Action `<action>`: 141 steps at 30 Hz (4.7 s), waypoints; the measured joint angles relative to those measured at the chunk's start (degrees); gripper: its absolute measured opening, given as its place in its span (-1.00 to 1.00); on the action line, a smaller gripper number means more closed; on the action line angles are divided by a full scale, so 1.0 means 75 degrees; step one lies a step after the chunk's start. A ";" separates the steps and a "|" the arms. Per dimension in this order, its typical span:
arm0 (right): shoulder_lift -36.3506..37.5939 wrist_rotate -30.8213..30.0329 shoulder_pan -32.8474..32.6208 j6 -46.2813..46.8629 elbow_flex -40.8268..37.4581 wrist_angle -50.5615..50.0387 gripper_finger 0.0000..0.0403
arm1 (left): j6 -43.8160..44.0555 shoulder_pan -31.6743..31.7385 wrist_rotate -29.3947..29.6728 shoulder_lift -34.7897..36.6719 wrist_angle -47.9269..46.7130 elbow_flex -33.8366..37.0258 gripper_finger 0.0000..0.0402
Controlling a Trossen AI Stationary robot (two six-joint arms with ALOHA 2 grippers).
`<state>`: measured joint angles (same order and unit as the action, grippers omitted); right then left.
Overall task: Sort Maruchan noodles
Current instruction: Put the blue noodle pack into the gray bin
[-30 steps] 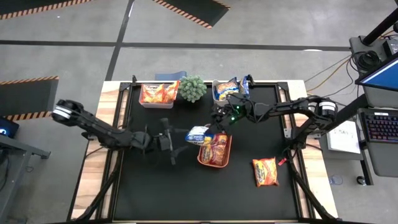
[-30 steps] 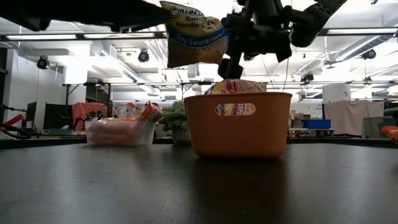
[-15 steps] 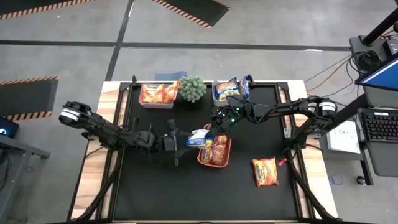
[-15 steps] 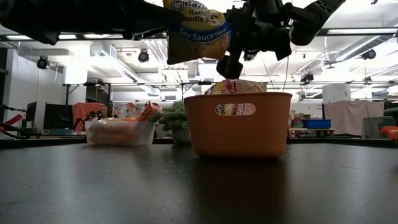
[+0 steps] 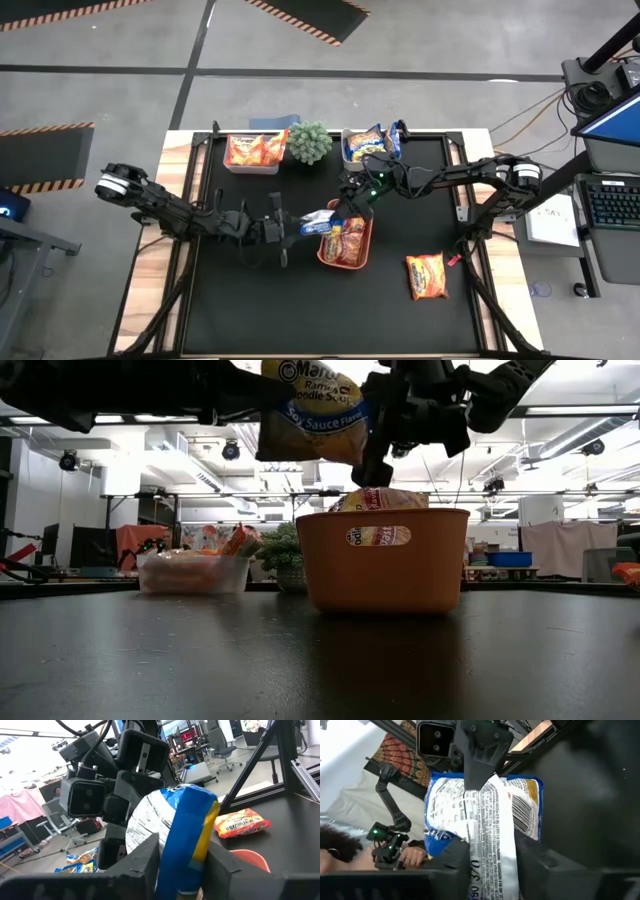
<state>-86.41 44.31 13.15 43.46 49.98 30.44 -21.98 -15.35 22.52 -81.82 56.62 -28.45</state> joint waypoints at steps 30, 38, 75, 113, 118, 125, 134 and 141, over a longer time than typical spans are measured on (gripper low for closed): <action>0.1635 -0.2380 -0.0170 -0.4409 -0.0029 -0.0392 0.26 | 0.1686 -0.0265 0.1061 0.1296 0.2785 0.1810 -0.96; 0.1180 -0.3113 -0.0484 -0.4653 0.0087 -0.0444 0.24 | 0.1673 -0.0254 0.1065 0.1074 0.2728 0.1795 -0.96; -0.0114 -0.2850 -0.0819 -0.4987 0.1530 -0.1072 -0.38 | 0.1260 -0.0181 0.1271 0.1049 0.2719 0.1553 -0.87; 0.0023 -0.2911 0.3163 -0.2150 0.3878 -0.7961 -0.64 | -0.2590 -0.0338 0.4191 0.2263 0.2913 0.1562 0.15; 0.0006 -0.2856 0.3991 -0.1870 0.3594 -0.8249 -0.64 | -0.2803 -0.0340 0.3868 0.3060 0.2350 0.1562 0.15; -0.0010 -0.2711 0.4624 -0.1324 0.3171 -0.8202 -0.64 | -0.2549 -0.0339 0.3919 0.3624 0.1501 0.1584 0.15; -0.0220 -0.2713 0.4395 -0.0550 0.2790 -0.7475 -0.64 | -0.2542 -0.0340 0.3923 0.3593 0.1497 0.1623 0.15; -0.0618 -0.3356 0.4351 -0.0350 0.2748 -0.7338 -0.60 | -0.2442 -0.0338 0.3926 0.3564 0.1499 0.1623 0.15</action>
<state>-91.04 19.14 45.78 40.84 70.59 -24.60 -40.29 -17.89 51.96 -55.09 67.86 -16.27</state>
